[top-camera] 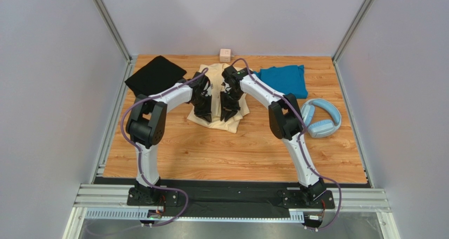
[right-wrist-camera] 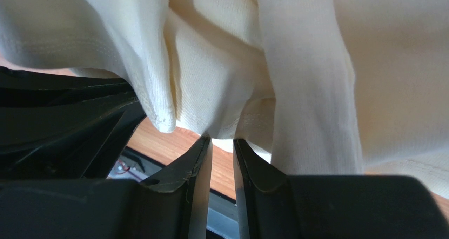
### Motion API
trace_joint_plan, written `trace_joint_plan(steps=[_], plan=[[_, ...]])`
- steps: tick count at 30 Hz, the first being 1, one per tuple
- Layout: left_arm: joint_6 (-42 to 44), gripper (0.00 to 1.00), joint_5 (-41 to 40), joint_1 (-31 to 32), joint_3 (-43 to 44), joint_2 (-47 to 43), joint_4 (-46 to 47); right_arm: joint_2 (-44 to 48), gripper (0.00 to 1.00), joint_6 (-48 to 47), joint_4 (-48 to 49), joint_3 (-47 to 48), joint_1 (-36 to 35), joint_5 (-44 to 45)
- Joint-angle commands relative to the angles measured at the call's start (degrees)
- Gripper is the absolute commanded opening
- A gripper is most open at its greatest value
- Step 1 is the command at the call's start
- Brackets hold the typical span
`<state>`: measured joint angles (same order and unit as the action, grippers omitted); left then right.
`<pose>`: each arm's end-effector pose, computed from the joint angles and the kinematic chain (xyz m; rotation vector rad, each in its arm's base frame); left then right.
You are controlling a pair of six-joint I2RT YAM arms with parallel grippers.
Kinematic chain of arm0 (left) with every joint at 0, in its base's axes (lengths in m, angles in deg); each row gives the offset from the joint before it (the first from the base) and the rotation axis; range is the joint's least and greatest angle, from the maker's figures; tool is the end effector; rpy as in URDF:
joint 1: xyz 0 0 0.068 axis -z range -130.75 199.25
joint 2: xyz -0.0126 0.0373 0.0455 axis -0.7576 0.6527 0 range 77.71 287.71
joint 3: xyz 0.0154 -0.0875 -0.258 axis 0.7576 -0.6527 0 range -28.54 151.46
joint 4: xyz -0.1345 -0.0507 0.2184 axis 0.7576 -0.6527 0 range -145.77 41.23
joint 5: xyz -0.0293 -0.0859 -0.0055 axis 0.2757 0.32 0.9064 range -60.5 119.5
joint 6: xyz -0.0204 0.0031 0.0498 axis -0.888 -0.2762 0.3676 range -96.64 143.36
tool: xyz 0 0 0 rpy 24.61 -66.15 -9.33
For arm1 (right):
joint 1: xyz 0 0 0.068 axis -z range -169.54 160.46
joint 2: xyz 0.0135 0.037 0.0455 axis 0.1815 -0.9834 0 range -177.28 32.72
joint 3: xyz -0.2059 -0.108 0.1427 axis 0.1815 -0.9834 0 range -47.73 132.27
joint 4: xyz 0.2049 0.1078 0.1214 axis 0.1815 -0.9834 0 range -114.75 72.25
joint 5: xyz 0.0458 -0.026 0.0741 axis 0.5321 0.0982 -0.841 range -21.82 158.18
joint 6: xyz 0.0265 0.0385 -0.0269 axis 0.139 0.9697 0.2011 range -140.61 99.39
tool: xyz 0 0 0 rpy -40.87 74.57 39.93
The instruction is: Fold and stack the t-shirts
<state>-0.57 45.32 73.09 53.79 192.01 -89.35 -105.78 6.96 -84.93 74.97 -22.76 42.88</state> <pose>0.3627 -0.1708 0.1722 0.0599 2.9244 -0.5529 0.3955 0.2772 0.1740 0.1858 -2.9441 -0.6624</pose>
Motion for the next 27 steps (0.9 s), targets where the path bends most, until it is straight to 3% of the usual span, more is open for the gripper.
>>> trace_joint_plan(steps=[1, 2, 10, 13, 21, 25, 27], plan=[[1.25, 0.05, -1.05, 1.21, -0.14, 1.19, 2.43, 0.51, 0.26, 0.64, 3.44, 1.32, -1.77, 6.22], [1.25, 0.0, -1.48, 1.47, -0.58, 1.45, 2.69, 0.68, 0.25, 1.34, 4.07, 1.32, -1.86, 7.45], [-0.07, 0.0, -3.42, 2.36, -4.36, 2.33, 3.4, -3.26, 0.16, 2.05, 6.62, 6.59, -2.21, 15.27], [0.1, 0.0, -3.77, 2.36, -6.29, 1.98, 3.49, -3.88, 0.0, 2.92, 7.49, 7.56, -2.21, 18.0], [0.02, 0.0, -4.91, 2.44, -11.57, -0.48, 3.22, -4.16, 0.01, 2.14, 8.12, 8.0, -2.12, 17.66], [0.1, 0.0, -5.35, 2.44, -11.66, -0.48, 2.44, 3.91, 0.37, -1.11, 8.72, 0.04, -2.12, 16.08], [-0.16, 0.0, -5.53, 2.44, -11.66, -0.13, 2.52, 9.7, 0.44, -2.96, 9.96, -4.02, -2.47, 16.5]])
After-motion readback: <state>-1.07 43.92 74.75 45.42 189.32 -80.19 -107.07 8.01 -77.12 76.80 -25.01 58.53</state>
